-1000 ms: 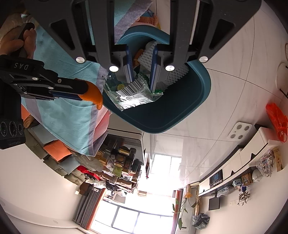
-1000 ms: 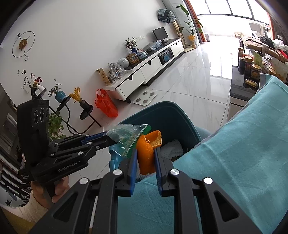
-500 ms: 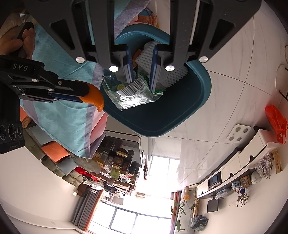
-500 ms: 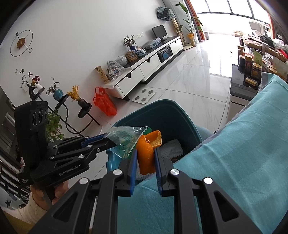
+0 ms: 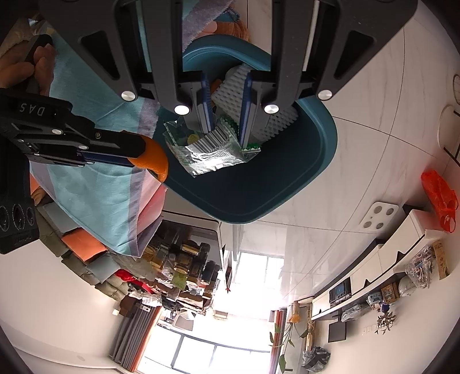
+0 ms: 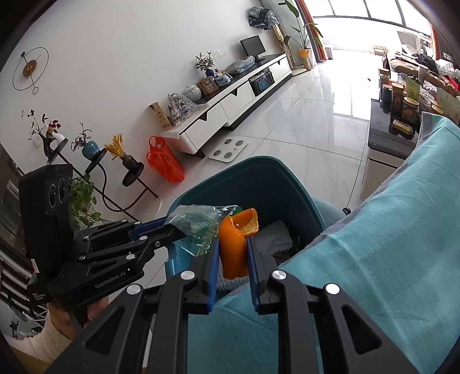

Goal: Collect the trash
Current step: 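Open both tools to drop the wrapper and orange peel into the bin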

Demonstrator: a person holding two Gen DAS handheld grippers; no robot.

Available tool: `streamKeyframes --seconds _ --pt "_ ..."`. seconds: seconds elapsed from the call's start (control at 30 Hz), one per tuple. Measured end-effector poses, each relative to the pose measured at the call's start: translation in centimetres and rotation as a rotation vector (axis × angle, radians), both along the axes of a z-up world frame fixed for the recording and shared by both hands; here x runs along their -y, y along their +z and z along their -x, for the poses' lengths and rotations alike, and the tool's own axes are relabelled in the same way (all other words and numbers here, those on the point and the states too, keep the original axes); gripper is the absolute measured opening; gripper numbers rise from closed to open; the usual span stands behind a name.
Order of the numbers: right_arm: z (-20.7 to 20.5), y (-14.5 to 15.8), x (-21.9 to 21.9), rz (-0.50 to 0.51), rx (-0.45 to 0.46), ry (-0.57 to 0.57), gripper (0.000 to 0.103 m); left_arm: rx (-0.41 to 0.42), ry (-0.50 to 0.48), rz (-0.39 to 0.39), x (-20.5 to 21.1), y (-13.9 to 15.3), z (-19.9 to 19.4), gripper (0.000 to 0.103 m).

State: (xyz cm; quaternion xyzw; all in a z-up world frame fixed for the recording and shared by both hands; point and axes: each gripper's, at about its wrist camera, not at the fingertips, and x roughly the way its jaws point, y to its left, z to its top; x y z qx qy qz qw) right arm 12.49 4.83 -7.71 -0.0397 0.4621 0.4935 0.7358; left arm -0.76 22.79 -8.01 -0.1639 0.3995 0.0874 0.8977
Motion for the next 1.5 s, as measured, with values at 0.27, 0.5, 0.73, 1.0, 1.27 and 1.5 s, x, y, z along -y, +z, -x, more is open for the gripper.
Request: streamKeyframes --seconds 0.27,0.5,0.73,1.0,1.27,1.5 --pt "0.1 -0.1 -0.3 0.008 -0.001 0.001 0.017 -0.007 0.002 -0.001 0.5 -0.1 -0.7 0.018" --pt "0.2 -0.3 -0.6 0.020 0.000 0.000 0.018 -0.014 0.005 -0.002 0.7 -0.4 -1.1 0.018" --pt "0.2 -0.5 -1.1 0.035 -0.002 0.003 0.018 -0.020 0.007 0.000 0.7 -0.8 -1.3 0.018" --pt "0.1 -0.7 -1.4 0.048 -0.011 -0.001 0.018 -0.034 0.013 0.005 0.5 -1.6 -1.6 0.018" --pt "-0.1 -0.7 -1.6 0.058 -0.013 -0.016 0.021 -0.032 0.009 0.017 0.4 -1.8 -2.0 0.028" --pt "-0.2 -0.5 -1.0 0.031 -0.015 -0.050 0.030 0.004 0.043 -0.007 0.4 -1.0 -1.3 0.059"
